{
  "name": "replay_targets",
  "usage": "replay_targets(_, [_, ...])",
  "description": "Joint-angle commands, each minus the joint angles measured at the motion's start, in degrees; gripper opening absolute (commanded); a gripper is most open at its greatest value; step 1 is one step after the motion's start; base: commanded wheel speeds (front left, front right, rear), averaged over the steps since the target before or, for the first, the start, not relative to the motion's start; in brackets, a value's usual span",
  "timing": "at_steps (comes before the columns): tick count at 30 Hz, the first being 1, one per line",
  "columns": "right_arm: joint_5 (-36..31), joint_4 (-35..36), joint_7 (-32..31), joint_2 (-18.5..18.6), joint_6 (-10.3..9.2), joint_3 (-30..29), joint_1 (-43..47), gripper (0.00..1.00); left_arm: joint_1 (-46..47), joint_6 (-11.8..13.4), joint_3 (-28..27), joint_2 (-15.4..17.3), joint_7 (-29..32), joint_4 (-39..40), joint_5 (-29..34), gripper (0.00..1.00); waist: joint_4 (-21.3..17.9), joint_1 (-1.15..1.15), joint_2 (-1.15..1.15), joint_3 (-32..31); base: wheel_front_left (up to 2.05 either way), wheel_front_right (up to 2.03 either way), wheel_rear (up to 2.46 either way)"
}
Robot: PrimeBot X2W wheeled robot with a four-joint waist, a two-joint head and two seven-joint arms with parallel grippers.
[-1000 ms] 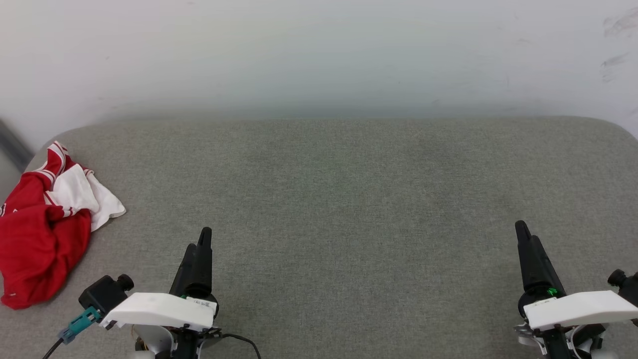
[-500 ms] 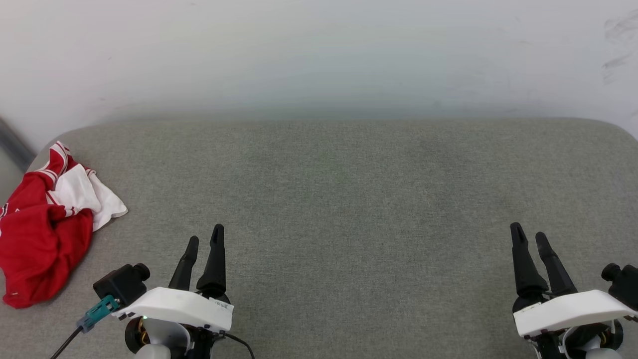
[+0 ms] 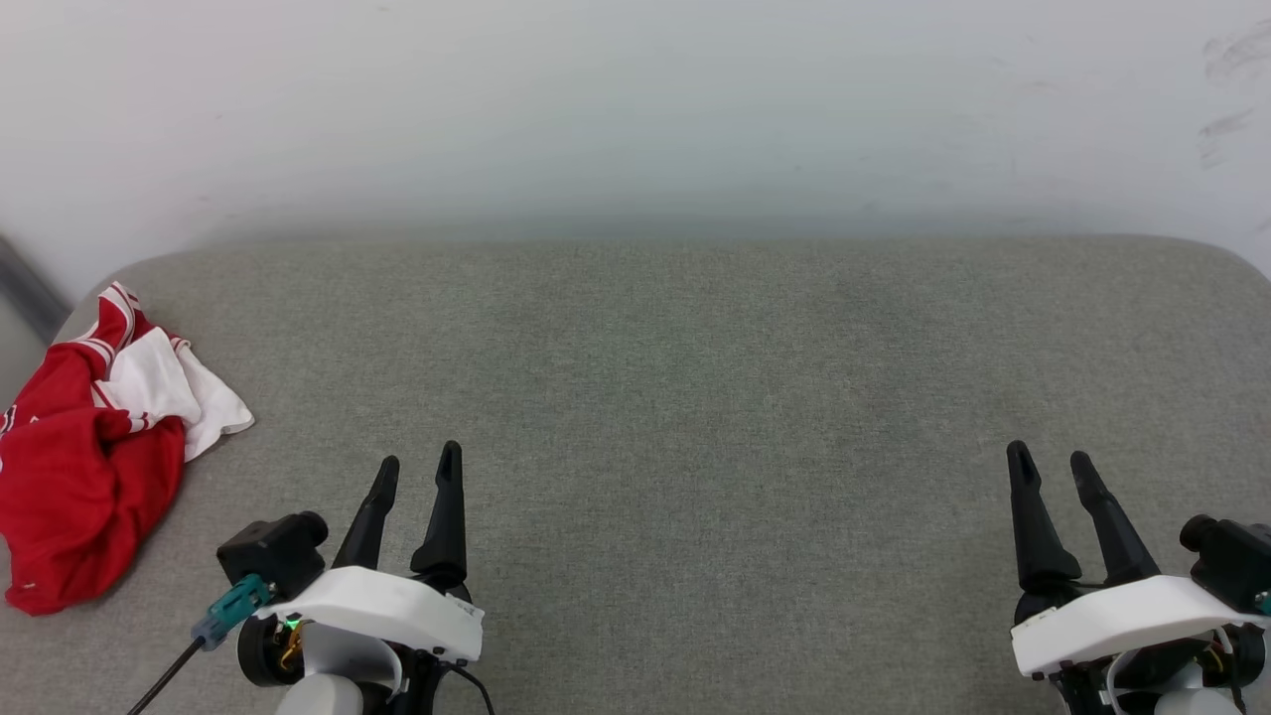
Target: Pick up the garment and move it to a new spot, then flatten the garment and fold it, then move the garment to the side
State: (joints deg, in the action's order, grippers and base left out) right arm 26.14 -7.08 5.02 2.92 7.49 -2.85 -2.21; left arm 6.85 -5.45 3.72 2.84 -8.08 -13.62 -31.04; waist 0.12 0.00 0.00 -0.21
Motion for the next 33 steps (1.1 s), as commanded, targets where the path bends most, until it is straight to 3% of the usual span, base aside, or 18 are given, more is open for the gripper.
replay_targets(1, [-1.8, 0.9, 0.4, 0.0, 0.0, 0.0, -0.1, 1.0, 1.2, 0.2, 0.4, 0.3, -0.6, 0.3, 2.0, 1.0, 0.0, 0.0, 0.0, 0.0, 0.0, 0.0, 0.0])
replay_targets(33, [-19.0, 1.7, 2.3, 0.0, -0.01, -0.3, 1.0, 1.0, 2.6, 2.2, 2.7, 0.7, -4.9, -3.2, 19.6, 1.0, 0.1, 0.0, 0.0, -0.1, 0.0, 0.0, 0.0])
